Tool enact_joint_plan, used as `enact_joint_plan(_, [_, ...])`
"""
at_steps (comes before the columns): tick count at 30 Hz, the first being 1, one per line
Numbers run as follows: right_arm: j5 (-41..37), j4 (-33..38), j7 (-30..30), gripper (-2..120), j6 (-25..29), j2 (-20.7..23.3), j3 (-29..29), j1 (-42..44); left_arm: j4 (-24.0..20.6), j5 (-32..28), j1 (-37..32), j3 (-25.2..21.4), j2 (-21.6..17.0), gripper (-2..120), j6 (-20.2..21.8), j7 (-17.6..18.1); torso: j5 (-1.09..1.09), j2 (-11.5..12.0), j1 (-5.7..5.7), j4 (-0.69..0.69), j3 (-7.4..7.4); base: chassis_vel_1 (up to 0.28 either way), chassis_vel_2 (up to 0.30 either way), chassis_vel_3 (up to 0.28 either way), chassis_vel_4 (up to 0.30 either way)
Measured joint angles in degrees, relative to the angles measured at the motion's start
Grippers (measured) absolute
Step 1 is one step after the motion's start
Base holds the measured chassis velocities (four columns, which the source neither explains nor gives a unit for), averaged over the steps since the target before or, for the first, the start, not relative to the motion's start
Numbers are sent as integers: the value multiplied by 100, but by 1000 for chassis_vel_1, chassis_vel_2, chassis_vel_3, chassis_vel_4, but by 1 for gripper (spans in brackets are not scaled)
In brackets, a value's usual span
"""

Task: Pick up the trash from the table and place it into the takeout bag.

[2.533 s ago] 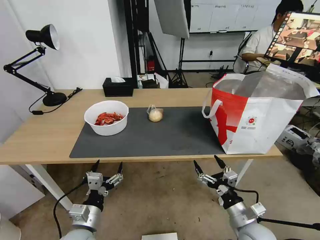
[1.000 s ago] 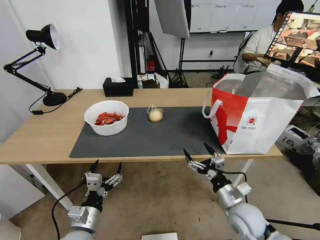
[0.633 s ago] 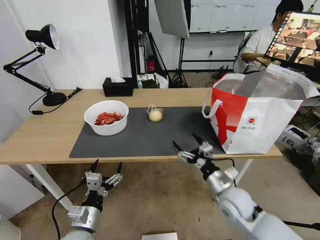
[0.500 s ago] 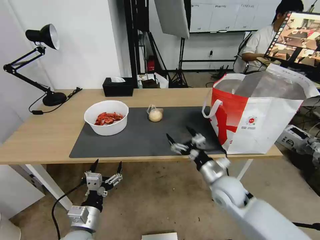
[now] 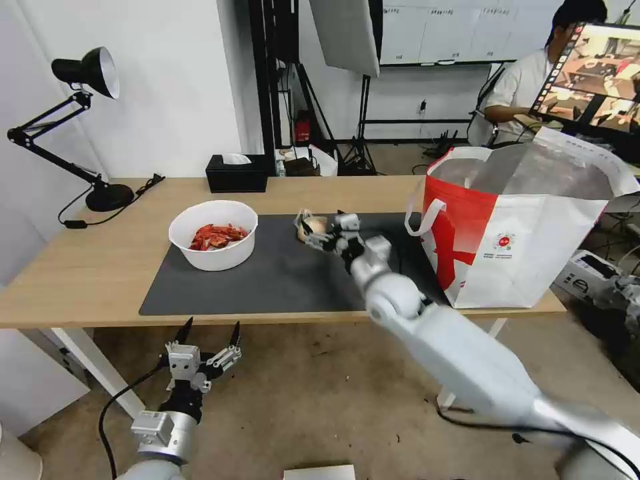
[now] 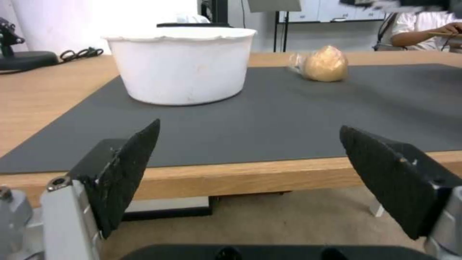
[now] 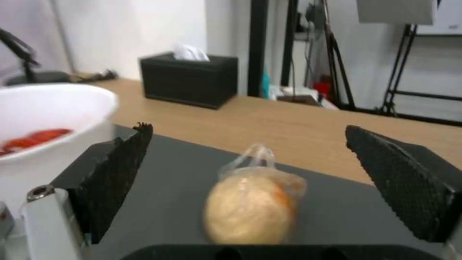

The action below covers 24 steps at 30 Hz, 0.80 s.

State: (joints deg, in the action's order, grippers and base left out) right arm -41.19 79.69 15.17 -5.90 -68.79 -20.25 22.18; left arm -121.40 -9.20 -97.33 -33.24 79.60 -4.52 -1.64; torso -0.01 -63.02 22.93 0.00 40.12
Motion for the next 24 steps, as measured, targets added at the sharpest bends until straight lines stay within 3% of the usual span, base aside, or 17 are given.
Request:
enact_joint_plan(11, [24, -1297, 47, 100, -781, -743, -87, -631, -10, -6, -18, -14, 8, 100, -6, -4, 1, 0, -1, 0, -1, 0, 0, 0, 0])
enact_joint_plan(24, [153, -2135, 32, 100, -1087, -1344, 28, -785, -19, -7, -34, -39, 23, 100, -11, -2, 1, -1, -1, 0, -1, 0, 0, 0, 0])
